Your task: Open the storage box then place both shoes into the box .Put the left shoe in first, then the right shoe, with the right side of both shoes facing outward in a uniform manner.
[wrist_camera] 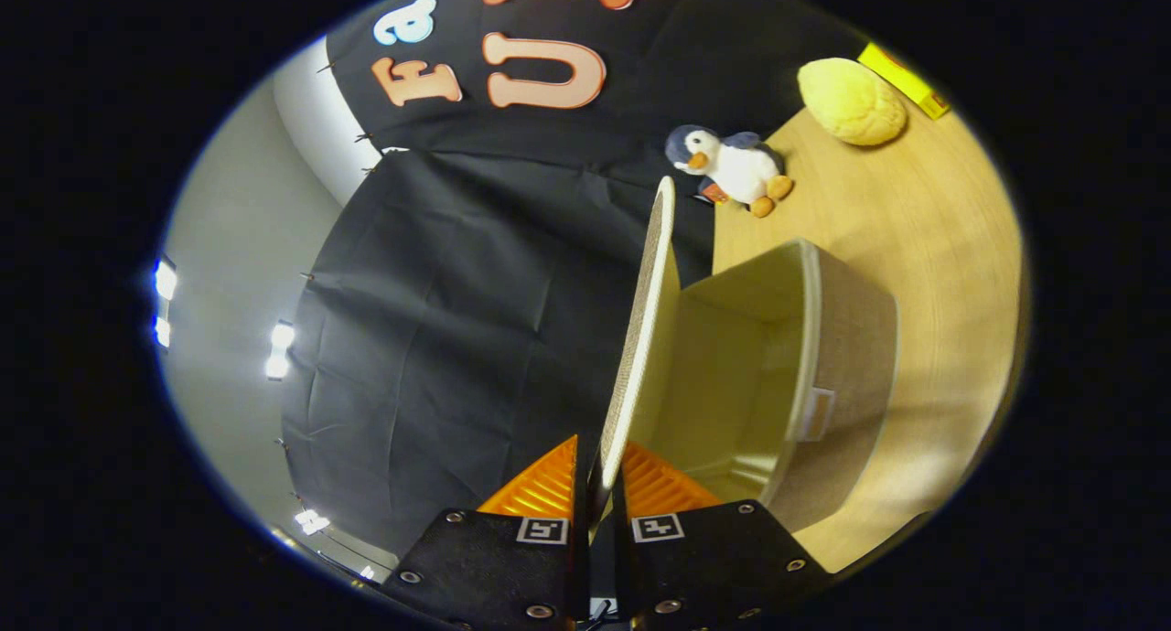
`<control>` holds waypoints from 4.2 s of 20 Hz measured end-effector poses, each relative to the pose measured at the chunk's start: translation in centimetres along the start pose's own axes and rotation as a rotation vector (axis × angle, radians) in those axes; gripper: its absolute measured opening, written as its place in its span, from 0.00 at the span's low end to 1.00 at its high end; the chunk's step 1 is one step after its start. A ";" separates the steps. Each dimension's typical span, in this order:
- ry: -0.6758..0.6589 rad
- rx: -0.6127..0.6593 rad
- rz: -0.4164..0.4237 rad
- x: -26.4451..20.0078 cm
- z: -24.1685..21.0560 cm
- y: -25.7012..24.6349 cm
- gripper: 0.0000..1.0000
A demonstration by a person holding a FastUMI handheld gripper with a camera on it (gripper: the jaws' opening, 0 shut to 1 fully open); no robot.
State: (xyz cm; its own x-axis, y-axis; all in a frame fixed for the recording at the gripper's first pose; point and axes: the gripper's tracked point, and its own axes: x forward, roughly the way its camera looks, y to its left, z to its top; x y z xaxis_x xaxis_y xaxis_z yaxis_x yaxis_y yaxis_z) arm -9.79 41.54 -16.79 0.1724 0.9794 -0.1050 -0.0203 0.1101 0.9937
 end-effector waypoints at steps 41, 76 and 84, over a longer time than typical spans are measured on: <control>-0.028 -0.431 -0.574 -11.0 3.3 -8.8 0.98; -0.117 -0.194 -1.173 -23.2 3.8 -32.6 0.10; -0.182 -0.274 -1.068 -18.6 6.5 -23.1 0.10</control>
State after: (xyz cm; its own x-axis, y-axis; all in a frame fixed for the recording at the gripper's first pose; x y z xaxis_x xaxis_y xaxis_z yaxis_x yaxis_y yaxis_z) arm -6.08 19.63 -37.58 0.3723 0.3232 -0.8700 0.0116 0.9357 0.3526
